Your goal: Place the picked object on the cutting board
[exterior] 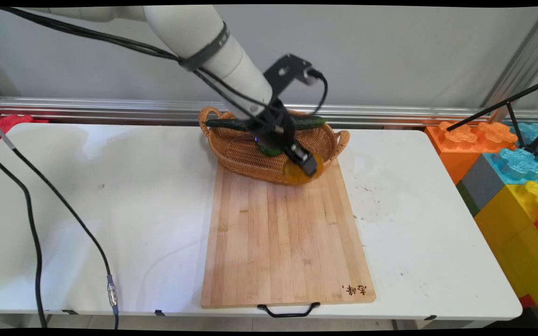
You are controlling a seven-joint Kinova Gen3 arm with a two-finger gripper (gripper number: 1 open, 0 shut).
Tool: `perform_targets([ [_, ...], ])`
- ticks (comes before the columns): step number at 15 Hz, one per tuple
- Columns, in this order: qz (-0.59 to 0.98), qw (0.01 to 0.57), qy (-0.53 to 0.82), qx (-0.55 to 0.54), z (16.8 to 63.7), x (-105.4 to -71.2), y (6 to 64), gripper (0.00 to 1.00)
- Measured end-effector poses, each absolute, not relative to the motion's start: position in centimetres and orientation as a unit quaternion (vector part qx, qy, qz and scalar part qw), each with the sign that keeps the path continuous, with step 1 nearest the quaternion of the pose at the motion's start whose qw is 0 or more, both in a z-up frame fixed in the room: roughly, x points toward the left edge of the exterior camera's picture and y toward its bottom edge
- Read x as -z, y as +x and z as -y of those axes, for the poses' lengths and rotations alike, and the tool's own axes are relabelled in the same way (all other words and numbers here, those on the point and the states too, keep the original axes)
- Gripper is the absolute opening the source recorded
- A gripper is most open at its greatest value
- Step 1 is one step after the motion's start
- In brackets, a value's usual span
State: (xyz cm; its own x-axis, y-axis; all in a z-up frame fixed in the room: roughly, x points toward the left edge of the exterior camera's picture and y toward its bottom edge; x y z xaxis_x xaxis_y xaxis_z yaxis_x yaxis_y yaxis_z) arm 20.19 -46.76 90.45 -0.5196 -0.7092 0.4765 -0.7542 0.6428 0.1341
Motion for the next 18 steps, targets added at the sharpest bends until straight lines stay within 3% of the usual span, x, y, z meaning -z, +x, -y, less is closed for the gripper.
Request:
perform_targets([
  [7,0.893,0.195,0.403,-0.043,44.0,-86.4,18.3,0.0],
  [16,0.902,0.188,0.38,-0.079,44.7,-80.6,17.9,0.0],
  [17,0.903,0.189,0.378,-0.081,44.8,-80.4,17.7,1.0],
  [18,0.903,0.191,0.376,-0.084,44.9,-80.3,17.5,1.0],
])
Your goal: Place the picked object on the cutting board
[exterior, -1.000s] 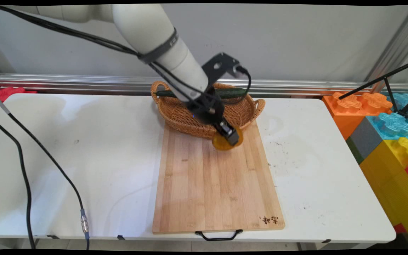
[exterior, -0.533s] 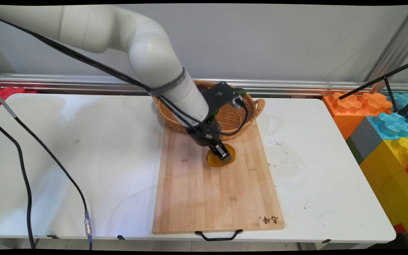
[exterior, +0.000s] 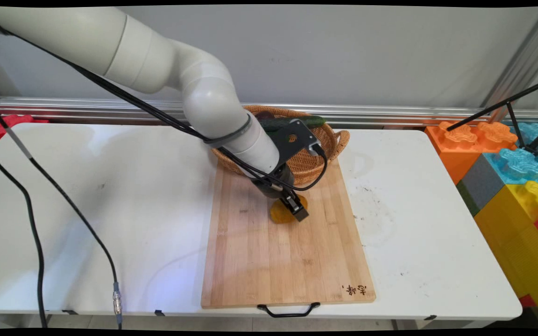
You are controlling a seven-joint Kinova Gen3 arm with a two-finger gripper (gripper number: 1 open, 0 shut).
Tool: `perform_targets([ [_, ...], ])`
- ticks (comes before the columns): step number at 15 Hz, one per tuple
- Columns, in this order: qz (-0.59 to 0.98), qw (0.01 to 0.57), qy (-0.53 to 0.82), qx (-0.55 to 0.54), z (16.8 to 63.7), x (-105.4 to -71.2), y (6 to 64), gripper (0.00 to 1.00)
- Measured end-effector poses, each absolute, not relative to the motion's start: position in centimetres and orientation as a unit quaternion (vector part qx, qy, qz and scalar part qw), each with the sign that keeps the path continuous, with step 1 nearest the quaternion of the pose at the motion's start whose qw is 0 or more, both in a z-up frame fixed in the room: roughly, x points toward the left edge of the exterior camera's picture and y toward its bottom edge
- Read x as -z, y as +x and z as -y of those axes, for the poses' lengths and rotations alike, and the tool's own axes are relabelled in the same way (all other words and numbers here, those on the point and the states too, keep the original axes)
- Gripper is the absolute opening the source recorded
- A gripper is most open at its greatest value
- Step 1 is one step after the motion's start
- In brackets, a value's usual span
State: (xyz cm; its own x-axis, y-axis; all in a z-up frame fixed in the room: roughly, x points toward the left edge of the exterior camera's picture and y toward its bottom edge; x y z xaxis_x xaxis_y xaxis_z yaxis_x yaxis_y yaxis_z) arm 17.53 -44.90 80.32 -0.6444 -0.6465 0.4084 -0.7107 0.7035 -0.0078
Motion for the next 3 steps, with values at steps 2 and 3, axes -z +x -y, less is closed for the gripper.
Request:
perform_targets([
  [2,0.903,0.195,0.372,-0.087,45.13,-80.46,17.1,1.0],
  [3,0.904,0.197,0.37,-0.088,45.25,-80.75,16.79,1.0],
])
